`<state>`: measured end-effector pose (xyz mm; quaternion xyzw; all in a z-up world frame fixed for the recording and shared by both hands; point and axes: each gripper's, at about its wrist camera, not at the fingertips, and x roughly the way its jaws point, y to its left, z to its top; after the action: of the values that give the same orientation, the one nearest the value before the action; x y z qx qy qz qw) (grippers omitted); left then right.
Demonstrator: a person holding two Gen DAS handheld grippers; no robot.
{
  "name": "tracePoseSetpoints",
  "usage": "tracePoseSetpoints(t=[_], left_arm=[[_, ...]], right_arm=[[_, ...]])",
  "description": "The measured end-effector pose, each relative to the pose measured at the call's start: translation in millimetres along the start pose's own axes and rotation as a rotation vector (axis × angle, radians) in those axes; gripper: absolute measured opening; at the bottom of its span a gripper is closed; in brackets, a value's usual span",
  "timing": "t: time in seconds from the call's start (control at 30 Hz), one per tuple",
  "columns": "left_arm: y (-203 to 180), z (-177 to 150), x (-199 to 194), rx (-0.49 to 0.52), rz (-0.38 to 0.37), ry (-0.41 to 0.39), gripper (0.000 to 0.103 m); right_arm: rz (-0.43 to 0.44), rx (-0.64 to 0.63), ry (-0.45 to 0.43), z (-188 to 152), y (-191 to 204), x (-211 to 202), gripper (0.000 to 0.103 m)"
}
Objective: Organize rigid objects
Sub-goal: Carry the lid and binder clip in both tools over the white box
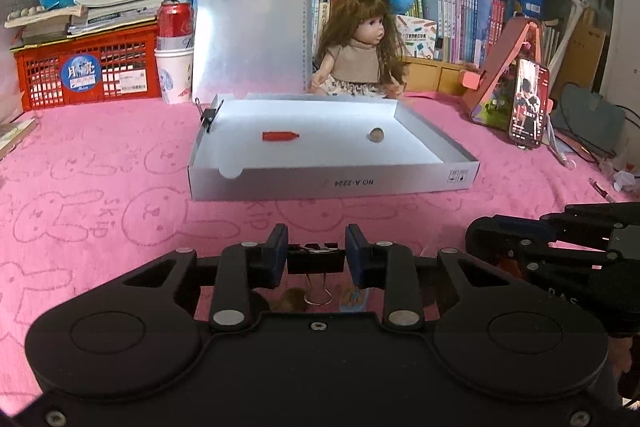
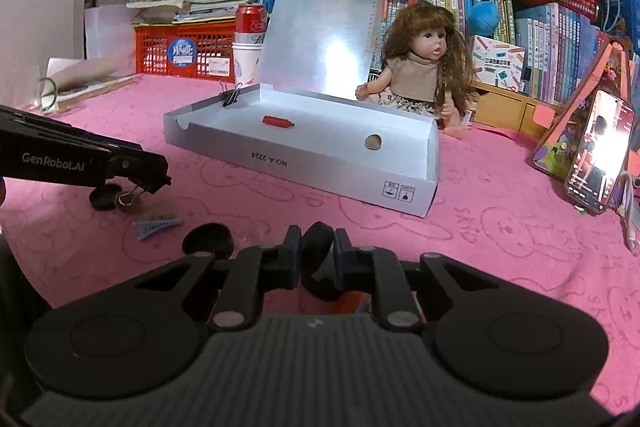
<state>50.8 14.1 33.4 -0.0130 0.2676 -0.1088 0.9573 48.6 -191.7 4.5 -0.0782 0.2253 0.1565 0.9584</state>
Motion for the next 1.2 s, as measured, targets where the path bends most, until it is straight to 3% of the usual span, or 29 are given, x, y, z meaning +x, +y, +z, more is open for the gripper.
tracePoseSetpoints(t=[0.5,0.67,0.73,0.87,1.2], left_arm=[[-2,6,4,-0.002,-0.010,-0.014,0.029],[-2,6,6,0.002,-0.004,-0.008,0.029],[-1,4,8,0.002,0.000,-0.005,0.029],[0,2,13,0.001,0.004,0.003,0.029],[-2,2,16,0.007,0.004,0.007,0.029]], right_arm=[[-0.010,0.031,-0.007,8,-4,5,0.019],[-0.059,0.052,0.050,7,-11,14,0.031],[-0.065,0.077,0.059,5,-16,15,0.044],[-0.023,0.109,0.043,5,-23,10,0.047],[-0.018,0.017,0.079,3,-7,19,0.053]])
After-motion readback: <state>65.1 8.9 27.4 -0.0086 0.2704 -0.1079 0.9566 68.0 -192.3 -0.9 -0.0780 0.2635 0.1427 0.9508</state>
